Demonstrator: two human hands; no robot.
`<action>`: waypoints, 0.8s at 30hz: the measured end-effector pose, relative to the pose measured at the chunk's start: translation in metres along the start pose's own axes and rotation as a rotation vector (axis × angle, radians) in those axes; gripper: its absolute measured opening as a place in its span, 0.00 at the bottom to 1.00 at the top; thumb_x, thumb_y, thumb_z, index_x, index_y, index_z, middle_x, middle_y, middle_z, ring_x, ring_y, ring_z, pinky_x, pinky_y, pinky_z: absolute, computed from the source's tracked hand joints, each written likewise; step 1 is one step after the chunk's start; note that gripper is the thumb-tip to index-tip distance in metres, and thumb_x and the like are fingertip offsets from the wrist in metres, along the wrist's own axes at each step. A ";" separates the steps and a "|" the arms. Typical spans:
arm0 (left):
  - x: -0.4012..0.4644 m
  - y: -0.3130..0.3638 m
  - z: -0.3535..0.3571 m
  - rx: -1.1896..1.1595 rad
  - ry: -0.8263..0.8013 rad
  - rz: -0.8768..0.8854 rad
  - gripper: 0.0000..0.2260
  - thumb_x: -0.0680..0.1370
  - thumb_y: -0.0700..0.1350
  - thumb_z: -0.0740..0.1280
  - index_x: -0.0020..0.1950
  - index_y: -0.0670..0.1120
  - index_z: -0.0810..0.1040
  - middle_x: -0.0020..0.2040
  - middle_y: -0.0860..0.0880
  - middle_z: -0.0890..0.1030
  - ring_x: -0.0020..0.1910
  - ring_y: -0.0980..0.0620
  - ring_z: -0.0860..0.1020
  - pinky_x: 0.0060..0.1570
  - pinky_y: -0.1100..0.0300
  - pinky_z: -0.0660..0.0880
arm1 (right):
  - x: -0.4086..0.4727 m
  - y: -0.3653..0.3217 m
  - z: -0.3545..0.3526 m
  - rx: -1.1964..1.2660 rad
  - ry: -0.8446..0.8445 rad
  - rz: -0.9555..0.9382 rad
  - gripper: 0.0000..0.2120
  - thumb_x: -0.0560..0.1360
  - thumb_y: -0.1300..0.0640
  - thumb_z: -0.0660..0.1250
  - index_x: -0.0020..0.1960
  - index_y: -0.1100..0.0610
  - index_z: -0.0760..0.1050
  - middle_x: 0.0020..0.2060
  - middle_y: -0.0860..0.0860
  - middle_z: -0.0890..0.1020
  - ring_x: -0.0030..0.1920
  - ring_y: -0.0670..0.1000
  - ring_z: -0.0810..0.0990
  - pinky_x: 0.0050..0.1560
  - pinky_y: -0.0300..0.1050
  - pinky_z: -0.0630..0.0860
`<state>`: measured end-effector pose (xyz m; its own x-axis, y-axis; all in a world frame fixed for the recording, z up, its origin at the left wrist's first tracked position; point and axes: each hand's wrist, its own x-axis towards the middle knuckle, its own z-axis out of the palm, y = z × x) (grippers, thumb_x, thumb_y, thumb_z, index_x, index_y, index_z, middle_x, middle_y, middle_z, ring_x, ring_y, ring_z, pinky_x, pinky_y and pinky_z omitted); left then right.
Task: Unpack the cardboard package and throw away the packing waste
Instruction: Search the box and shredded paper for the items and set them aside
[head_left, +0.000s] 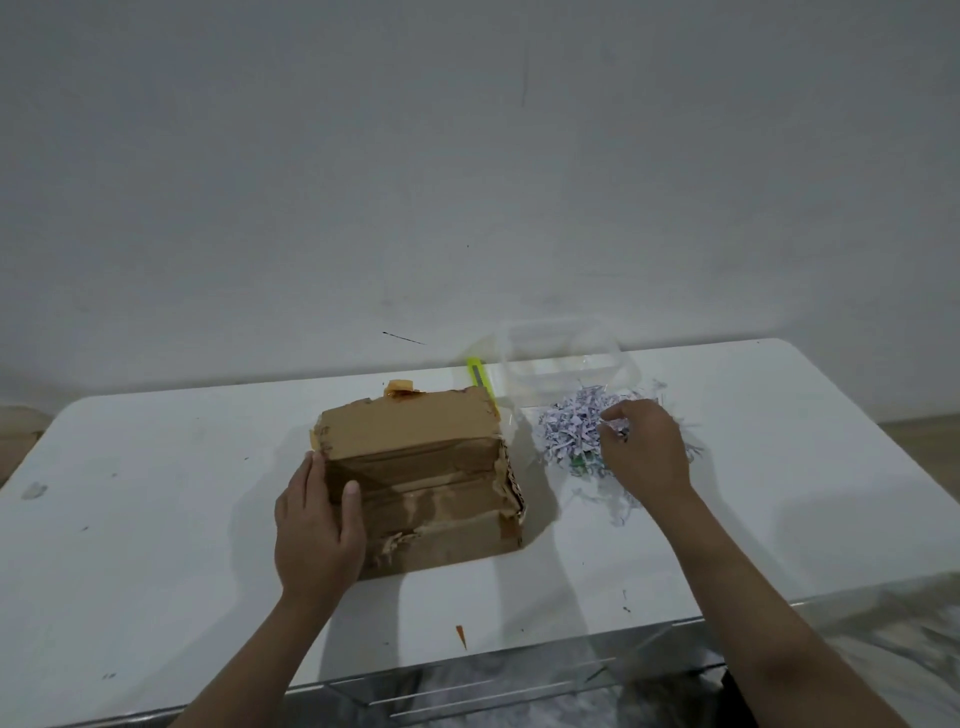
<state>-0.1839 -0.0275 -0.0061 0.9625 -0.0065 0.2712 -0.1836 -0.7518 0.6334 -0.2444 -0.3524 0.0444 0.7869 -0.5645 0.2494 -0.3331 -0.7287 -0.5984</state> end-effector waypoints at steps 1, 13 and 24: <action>0.000 0.001 0.000 0.004 -0.001 -0.001 0.32 0.76 0.60 0.49 0.73 0.42 0.65 0.71 0.42 0.68 0.68 0.39 0.66 0.61 0.42 0.68 | -0.002 -0.002 0.002 0.012 0.003 -0.014 0.06 0.71 0.63 0.69 0.48 0.62 0.80 0.50 0.59 0.81 0.54 0.59 0.78 0.55 0.51 0.74; 0.005 0.003 0.001 0.385 -0.038 0.096 0.31 0.77 0.58 0.48 0.67 0.35 0.70 0.67 0.35 0.72 0.68 0.33 0.68 0.66 0.31 0.53 | -0.018 0.006 0.011 0.089 0.000 -0.097 0.05 0.71 0.65 0.69 0.47 0.63 0.80 0.46 0.58 0.81 0.51 0.58 0.78 0.50 0.43 0.70; -0.003 0.105 0.029 0.003 -0.025 0.428 0.21 0.76 0.50 0.58 0.61 0.38 0.75 0.63 0.39 0.76 0.63 0.40 0.73 0.60 0.38 0.71 | -0.001 0.030 0.004 0.127 0.117 -0.087 0.08 0.69 0.66 0.70 0.47 0.60 0.81 0.45 0.56 0.81 0.48 0.57 0.79 0.48 0.43 0.72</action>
<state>-0.2005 -0.1256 0.0389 0.8040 -0.3344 0.4917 -0.5672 -0.6798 0.4650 -0.2527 -0.3719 0.0231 0.7413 -0.5483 0.3871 -0.1926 -0.7262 -0.6600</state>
